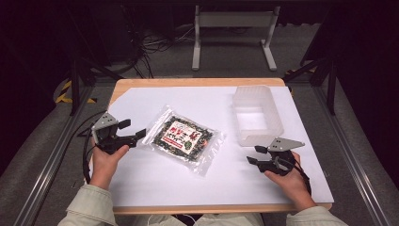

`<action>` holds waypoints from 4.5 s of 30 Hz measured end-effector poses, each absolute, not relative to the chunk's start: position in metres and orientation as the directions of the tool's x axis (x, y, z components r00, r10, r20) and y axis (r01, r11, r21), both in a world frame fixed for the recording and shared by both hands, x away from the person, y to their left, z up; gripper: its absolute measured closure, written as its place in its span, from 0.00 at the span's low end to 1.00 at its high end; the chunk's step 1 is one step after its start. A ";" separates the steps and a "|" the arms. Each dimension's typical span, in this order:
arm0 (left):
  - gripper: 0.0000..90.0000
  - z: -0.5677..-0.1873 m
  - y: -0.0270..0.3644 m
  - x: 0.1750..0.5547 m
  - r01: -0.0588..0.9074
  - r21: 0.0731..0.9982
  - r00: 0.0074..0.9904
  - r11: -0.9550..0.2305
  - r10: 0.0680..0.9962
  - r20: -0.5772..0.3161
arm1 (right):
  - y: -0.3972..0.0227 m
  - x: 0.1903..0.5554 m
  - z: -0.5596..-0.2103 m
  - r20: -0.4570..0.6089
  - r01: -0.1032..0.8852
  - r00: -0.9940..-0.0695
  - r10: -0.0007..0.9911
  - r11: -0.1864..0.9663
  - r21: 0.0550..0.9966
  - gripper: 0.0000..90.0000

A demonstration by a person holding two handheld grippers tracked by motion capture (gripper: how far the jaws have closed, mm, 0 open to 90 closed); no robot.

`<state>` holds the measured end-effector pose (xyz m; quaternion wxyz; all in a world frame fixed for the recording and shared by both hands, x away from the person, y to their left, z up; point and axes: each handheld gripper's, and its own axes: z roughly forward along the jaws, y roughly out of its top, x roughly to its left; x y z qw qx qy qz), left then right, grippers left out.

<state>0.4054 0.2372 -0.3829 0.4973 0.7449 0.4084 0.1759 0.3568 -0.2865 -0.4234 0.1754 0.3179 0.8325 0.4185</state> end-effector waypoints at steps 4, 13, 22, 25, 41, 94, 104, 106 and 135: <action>0.23 -0.388 0.239 0.415 0.444 0.880 0.596 -0.169 0.789 -0.150 | -0.286 0.356 -0.423 -0.030 0.375 -0.741 0.671 0.449 0.811 0.50; 0.23 -0.402 0.242 0.431 0.472 0.871 0.570 -0.140 0.802 -0.180 | -0.288 0.356 -0.423 -0.037 0.365 -0.739 0.672 0.447 0.816 0.48; 0.23 -0.426 0.238 0.444 0.545 0.827 0.558 -0.135 0.795 -0.238 | -0.287 0.354 -0.422 -0.048 0.355 -0.745 0.665 0.457 0.816 0.48; 0.23 -0.430 0.238 0.445 0.560 0.816 0.555 -0.142 0.796 -0.242 | -0.287 0.354 -0.423 -0.049 0.357 -0.744 0.667 0.458 0.814 0.48; 0.26 -0.445 0.228 0.451 0.635 0.748 0.547 -0.195 0.796 -0.257 | -0.285 0.354 -0.424 -0.057 0.355 -0.747 0.662 0.470 0.808 0.47; 0.95 -0.448 0.227 0.448 0.741 0.637 0.562 -0.211 0.713 -0.418 | -0.280 0.354 -0.425 -0.079 0.345 -0.761 0.644 0.505 0.791 0.45; 0.99 -0.429 0.228 0.438 0.688 0.709 0.579 -0.153 0.705 -0.410 | -0.280 0.354 -0.425 -0.075 0.343 -0.765 0.640 0.502 0.794 0.44; 0.99 -0.420 0.229 0.433 0.658 0.742 0.594 -0.130 0.694 -0.406 | -0.280 0.354 -0.425 -0.074 0.342 -0.766 0.639 0.502 0.795 0.44; 1.00 -0.341 0.237 0.382 0.441 0.897 0.723 -0.030 0.604 -0.335 | -0.280 0.353 -0.423 -0.066 0.319 -0.776 0.628 0.481 0.817 0.43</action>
